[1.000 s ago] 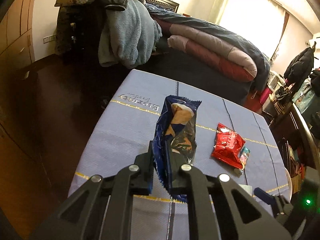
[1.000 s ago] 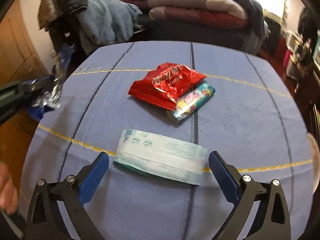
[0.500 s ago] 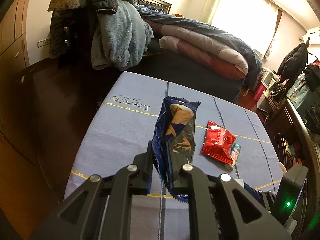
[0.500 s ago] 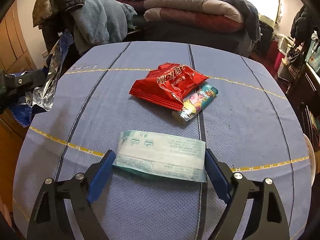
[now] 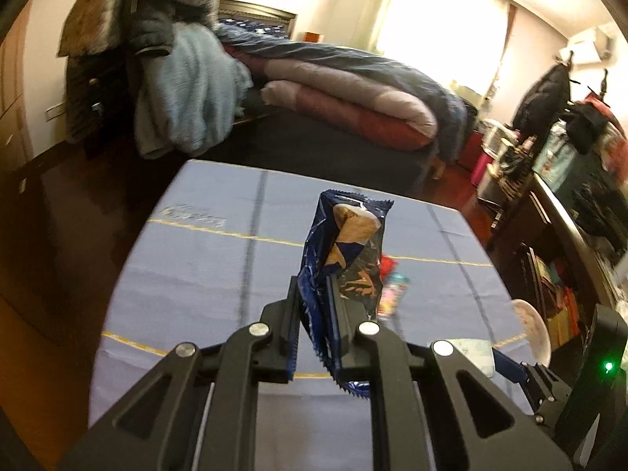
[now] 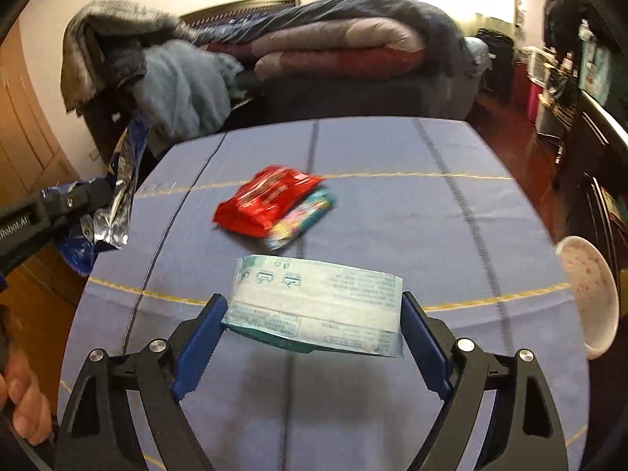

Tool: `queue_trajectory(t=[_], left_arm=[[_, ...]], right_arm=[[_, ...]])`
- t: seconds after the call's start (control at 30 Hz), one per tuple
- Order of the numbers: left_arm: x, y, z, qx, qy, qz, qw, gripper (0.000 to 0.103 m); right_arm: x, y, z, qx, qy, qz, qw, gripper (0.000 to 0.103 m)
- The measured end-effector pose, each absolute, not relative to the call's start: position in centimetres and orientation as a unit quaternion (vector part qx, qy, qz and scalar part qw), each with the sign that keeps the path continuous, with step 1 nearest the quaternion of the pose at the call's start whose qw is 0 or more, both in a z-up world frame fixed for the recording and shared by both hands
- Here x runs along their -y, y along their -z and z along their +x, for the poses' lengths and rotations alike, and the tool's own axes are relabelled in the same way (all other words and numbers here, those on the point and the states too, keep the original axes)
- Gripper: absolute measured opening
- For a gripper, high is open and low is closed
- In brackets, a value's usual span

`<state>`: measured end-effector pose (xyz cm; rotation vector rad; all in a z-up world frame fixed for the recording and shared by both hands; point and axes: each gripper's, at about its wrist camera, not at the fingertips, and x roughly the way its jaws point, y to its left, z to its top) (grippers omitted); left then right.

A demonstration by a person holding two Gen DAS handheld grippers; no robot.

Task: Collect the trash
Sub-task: 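Carry the biscuit bag and tissue pack over the pink bin and open both tools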

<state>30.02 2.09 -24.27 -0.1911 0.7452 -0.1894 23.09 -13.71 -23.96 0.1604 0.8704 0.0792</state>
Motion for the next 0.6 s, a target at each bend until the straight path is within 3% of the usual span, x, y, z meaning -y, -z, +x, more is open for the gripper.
queue_trajectory(t=[0.6], left_arm=[[18.1,21.6,28.2,-0.351,0.273,-0.016,0.896,0.014]], right_arm=[[31.6,22.8,17.0,-0.368,0.088,0.173,0.909,0.087]])
